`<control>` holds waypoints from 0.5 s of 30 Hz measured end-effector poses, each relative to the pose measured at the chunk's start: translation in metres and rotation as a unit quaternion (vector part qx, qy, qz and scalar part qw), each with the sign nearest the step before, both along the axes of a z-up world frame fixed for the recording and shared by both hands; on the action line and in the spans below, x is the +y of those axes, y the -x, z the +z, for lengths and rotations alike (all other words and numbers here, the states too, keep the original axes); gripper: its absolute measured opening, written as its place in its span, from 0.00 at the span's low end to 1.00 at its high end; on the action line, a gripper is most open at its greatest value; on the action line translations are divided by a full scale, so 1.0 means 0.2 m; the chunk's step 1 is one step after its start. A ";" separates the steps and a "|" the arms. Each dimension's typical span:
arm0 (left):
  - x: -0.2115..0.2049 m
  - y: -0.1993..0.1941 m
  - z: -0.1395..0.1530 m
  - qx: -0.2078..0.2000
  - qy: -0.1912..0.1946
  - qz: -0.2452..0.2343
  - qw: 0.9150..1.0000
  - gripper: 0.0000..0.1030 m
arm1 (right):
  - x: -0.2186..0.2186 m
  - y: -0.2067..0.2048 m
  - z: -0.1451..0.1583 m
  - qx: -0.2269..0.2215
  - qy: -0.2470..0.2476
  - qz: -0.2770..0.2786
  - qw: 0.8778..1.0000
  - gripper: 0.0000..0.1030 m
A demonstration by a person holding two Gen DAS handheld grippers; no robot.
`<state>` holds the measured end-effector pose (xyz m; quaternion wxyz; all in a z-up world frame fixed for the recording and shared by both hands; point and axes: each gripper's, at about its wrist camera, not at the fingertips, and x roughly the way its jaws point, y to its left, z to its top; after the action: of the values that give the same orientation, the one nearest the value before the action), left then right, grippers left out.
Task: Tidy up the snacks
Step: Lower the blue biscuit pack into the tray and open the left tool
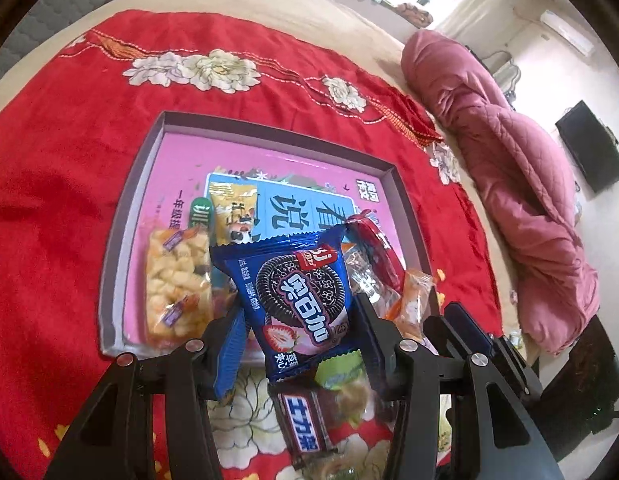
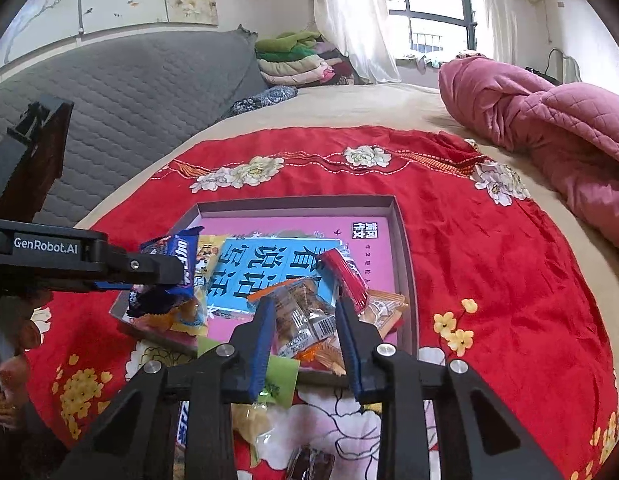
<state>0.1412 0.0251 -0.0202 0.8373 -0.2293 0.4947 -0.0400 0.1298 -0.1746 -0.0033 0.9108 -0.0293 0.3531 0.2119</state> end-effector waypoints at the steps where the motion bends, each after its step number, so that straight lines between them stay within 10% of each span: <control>1: -0.01 -0.01 -0.01 0.001 -0.002 -0.001 1.000 0.51 | 0.00 -0.01 -0.01 0.002 0.000 0.001 1.000 0.29; 15: -0.09 -0.10 -0.12 0.015 -0.026 -0.015 0.999 0.51 | 0.03 -0.09 -0.09 0.010 -0.001 0.003 1.000 0.26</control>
<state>0.1609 0.0074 -0.0450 0.8346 -0.2002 0.5119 -0.0359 0.1473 -0.1691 -0.0217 0.9068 -0.0274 0.3617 0.2148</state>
